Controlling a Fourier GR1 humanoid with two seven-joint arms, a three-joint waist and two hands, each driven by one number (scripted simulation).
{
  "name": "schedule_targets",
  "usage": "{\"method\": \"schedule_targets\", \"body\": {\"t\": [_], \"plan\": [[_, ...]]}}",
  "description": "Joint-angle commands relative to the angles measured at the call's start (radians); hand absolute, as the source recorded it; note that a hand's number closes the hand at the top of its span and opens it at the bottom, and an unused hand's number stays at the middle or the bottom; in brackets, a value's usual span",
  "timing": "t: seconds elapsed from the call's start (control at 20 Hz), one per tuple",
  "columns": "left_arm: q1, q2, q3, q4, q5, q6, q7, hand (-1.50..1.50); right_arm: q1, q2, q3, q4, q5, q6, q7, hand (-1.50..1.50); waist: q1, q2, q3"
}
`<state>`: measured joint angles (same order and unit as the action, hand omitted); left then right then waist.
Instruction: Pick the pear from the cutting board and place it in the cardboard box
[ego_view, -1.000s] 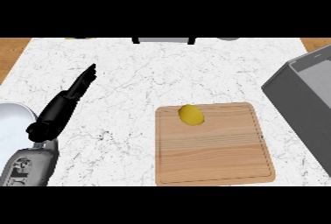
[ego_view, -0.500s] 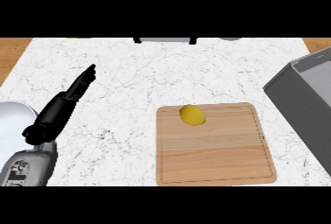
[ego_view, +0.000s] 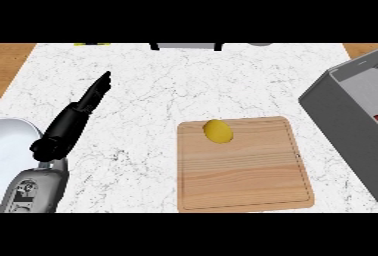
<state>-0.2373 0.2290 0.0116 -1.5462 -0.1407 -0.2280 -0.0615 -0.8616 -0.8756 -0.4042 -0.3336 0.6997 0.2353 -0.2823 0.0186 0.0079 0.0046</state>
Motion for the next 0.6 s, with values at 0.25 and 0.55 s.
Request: {"method": "schedule_targets", "body": {"t": [0.25,0.55], "plan": [[0.026,0.032,0.025,0.009,0.01,-0.024,-0.036,0.0,-0.053,-0.045,-0.408,0.111,-0.383,-0.027,0.028,-1.5,-0.005,0.002,0.0],[0.009,-0.003,-0.001,0.006,-0.023,0.01,-0.023,0.0,0.079,-0.096,-0.485,0.143,-0.453,-0.056,-0.057,-1.5,0.006,0.008,0.0]]}}
